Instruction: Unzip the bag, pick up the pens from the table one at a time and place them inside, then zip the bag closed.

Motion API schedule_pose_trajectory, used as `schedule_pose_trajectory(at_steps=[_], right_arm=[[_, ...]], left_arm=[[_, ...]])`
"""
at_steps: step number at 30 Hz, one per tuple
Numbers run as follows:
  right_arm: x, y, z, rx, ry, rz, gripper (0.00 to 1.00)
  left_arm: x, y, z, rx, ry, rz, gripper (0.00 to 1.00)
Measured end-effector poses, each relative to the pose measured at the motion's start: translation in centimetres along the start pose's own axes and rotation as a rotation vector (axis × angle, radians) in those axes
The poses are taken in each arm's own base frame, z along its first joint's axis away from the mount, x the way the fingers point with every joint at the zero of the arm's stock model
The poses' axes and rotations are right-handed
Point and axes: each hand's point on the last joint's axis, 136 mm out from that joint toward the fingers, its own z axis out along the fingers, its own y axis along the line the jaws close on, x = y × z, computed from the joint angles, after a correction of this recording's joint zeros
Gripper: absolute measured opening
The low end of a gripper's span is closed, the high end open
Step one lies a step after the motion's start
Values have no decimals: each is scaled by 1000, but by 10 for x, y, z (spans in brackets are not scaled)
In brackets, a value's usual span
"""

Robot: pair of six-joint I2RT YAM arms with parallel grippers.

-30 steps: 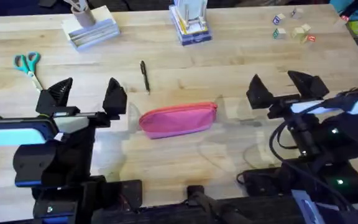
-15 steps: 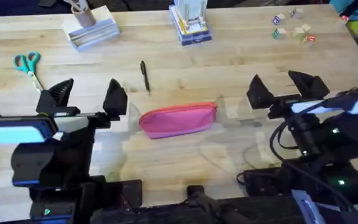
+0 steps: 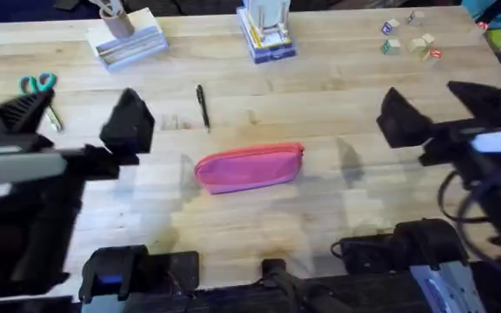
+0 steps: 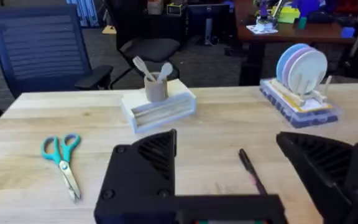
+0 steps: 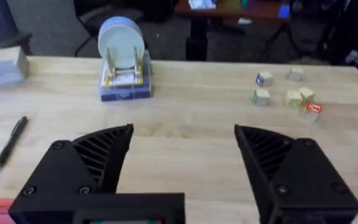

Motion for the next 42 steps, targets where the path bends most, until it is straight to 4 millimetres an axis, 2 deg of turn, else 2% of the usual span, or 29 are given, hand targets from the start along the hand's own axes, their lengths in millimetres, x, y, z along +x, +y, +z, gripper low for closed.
schedule_pose_trajectory(at_steps=[6,8,11,16,23,33,34,35,38,42], right_arm=[[-23,0,-13,0,100,2,996],[-51,0,-15,0,141,3,998],[-52,0,-11,0,160,3,998],[-52,0,-11,0,163,3,997],[-52,0,-11,0,163,3,997],[-52,0,-11,0,163,3,998],[-52,0,-11,0,163,3,998],[-52,0,-11,0,163,3,997],[-52,0,-11,0,163,3,998],[-52,0,-11,0,163,3,998]], left_arm=[[-40,-2,2,8,-8,0,993],[-63,-4,5,20,46,0,993],[-63,-5,9,23,101,-2,994],[-45,-10,14,53,184,19,994],[-15,-37,10,248,295,198,995],[33,-63,-20,534,404,557,993],[38,-65,-25,568,414,597,993],[52,-69,-37,650,436,702,993],[63,-70,-47,714,454,787,993],[66,-71,-50,750,437,862,993]])
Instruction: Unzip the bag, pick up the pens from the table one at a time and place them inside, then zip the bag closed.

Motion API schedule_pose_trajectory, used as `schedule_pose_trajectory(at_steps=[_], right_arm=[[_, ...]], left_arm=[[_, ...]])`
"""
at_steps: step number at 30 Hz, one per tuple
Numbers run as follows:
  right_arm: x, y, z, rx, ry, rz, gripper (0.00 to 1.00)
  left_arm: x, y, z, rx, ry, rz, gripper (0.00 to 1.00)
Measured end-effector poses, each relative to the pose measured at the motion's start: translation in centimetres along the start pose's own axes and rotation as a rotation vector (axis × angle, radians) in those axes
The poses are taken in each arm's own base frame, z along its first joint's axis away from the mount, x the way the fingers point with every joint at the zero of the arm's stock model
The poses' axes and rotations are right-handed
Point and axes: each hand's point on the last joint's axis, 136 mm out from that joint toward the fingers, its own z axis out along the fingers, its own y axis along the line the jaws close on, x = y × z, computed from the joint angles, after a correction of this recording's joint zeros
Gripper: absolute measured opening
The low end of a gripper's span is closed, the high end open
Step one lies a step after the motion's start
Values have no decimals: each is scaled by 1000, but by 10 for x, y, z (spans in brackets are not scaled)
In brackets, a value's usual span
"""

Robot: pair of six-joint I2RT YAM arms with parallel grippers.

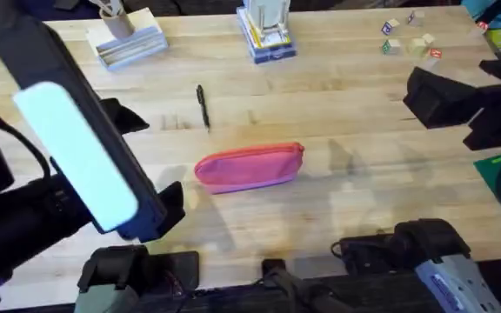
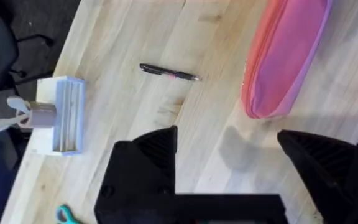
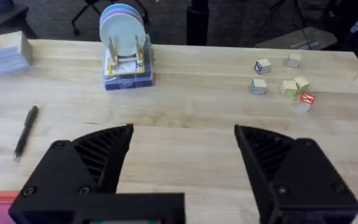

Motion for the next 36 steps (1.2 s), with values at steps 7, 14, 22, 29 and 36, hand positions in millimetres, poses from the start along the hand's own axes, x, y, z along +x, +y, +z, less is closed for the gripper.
schedule_pose_trajectory(at_steps=[7,14,22,29,36], right_arm=[[0,0,0,0,0,0,997],[0,0,0,0,0,0,998],[0,0,0,0,0,0,998],[0,0,0,0,0,0,998],[0,0,0,0,0,0,998]], left_arm=[[8,-7,11,31,3,53,993],[9,-9,16,52,3,60,993],[21,-7,50,215,51,-4,994],[25,-18,71,367,29,-5,994],[24,-24,96,493,-38,-11,994]])
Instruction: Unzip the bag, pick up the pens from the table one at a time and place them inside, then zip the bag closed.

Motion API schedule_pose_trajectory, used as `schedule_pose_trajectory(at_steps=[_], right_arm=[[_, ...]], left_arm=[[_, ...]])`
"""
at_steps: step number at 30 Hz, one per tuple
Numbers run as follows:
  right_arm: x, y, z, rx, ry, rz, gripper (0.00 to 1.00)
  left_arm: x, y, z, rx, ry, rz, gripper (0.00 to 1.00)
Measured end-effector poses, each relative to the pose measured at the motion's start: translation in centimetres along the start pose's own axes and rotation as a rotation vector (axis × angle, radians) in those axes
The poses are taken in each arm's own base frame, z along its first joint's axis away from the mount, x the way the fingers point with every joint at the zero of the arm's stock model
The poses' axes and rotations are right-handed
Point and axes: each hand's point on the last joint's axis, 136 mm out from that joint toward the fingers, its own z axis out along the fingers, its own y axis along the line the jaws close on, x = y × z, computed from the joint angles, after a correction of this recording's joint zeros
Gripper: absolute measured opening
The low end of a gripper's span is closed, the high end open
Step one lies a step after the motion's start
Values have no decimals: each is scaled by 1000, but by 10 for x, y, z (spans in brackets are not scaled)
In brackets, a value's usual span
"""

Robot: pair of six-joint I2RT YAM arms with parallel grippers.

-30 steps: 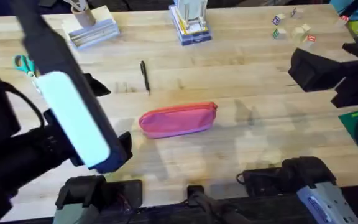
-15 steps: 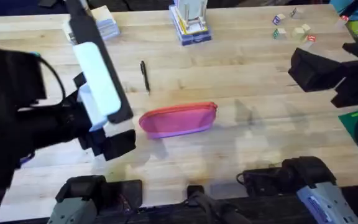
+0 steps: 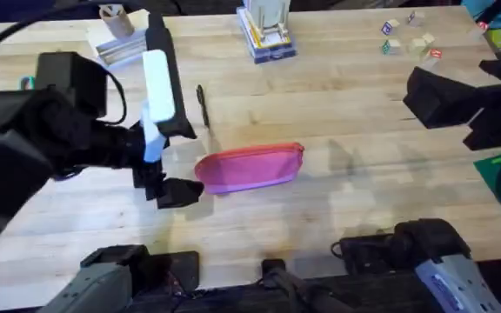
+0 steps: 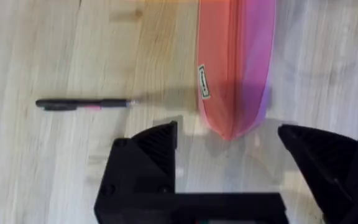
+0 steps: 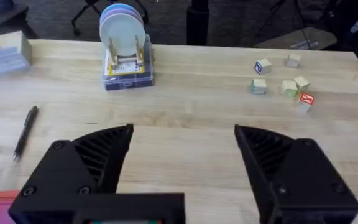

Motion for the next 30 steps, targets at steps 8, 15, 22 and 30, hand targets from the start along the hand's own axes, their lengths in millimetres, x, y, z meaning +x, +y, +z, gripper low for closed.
schedule_pose_trajectory(at_steps=[8,15,22,30], right_arm=[[0,0,0,0,0,0,997],[0,0,0,0,0,0,997],[0,0,0,0,0,0,997],[0,0,0,0,2,7,998]], left_arm=[[-5,1,20,107,-100,-44,994],[-5,0,23,126,-113,-56,994],[-6,1,23,126,-116,-55,981],[-6,0,23,127,-119,-49,176]])
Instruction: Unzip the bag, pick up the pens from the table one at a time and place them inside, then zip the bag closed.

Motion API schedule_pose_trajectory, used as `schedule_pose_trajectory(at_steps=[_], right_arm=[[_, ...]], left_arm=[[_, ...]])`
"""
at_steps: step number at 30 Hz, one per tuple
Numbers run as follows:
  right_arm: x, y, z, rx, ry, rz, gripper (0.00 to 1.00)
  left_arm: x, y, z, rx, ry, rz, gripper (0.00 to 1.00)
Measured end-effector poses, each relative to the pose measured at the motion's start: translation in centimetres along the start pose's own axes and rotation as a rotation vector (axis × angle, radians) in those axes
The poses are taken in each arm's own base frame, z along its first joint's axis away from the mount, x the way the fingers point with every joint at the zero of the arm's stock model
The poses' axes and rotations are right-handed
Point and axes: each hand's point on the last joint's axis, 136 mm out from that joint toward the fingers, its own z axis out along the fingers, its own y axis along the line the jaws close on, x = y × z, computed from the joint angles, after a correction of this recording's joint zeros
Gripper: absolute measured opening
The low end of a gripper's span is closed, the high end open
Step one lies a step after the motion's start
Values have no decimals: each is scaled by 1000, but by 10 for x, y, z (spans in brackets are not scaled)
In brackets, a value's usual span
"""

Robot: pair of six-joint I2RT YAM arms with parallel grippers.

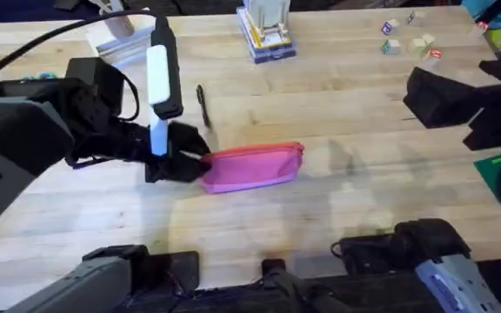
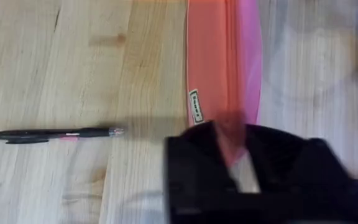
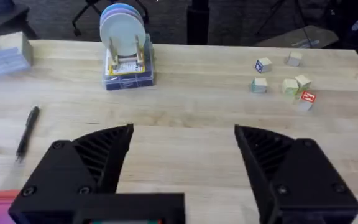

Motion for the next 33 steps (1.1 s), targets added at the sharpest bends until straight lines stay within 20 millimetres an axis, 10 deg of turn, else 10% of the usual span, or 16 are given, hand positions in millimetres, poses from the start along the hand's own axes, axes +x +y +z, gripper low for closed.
schedule_pose_trajectory(at_steps=[3,33], right_arm=[[5,0,0,0,20,26,997],[82,67,2,-375,323,231,996]], left_arm=[[0,-1,1,5,2,2,47],[0,-1,1,5,2,2,42]])
